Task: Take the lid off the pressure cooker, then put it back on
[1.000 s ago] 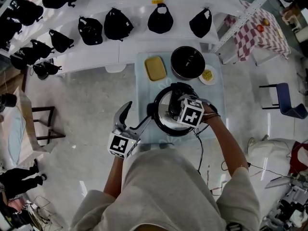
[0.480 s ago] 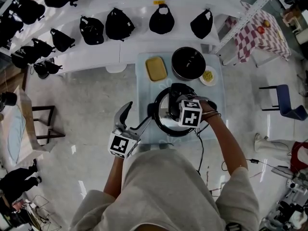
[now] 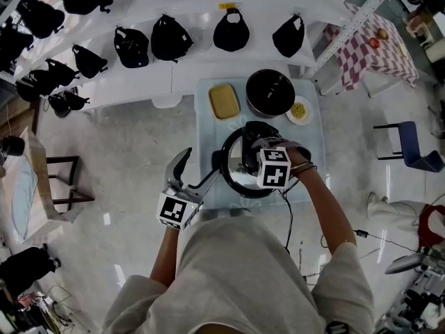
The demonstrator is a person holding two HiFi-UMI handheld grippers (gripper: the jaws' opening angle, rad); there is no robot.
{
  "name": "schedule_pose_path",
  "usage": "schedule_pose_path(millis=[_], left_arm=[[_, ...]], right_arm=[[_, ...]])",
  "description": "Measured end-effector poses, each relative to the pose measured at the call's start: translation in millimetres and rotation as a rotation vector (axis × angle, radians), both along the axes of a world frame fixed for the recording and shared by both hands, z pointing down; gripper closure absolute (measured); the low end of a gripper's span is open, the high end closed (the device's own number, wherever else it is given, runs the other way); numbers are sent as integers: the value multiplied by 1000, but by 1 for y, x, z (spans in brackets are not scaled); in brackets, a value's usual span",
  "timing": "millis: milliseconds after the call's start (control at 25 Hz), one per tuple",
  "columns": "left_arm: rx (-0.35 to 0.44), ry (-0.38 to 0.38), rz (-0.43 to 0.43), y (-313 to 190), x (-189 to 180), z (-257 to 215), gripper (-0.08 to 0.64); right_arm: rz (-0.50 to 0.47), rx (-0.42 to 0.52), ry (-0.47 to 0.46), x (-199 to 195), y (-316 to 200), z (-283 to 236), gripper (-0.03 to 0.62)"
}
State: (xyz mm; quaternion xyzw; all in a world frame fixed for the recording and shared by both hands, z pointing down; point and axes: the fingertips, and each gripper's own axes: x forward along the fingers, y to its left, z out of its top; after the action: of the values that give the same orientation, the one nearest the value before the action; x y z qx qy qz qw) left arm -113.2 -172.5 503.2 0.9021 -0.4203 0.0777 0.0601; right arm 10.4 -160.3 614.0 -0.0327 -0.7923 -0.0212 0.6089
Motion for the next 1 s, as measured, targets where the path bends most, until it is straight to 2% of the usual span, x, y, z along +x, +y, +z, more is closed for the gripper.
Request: schedule_pose_path(millis=[80, 200, 440, 560, 760, 920, 1000], left_arm=[[-2, -1, 4, 0, 1, 2, 206], [11, 0, 15, -1, 5, -3, 206], [10, -4, 30, 0, 11, -3, 206], [12, -4, 37, 0, 15, -7, 206], [17, -5, 31, -2, 15, -12, 206], [25, -5, 18, -5, 12, -17, 206], [26, -7, 6, -7, 10, -19, 206]], right_arm=[[1, 44, -26, 0, -1, -2, 303], [51, 89, -97, 1, -1, -12, 267], [271, 152, -349, 1, -5, -54, 265], [408, 184, -484, 6, -14, -73, 265], [682, 240, -819, 18, -31, -115, 266], [851, 357, -943, 41, -38, -134, 278], [957, 411, -1001, 61, -39, -140, 333]])
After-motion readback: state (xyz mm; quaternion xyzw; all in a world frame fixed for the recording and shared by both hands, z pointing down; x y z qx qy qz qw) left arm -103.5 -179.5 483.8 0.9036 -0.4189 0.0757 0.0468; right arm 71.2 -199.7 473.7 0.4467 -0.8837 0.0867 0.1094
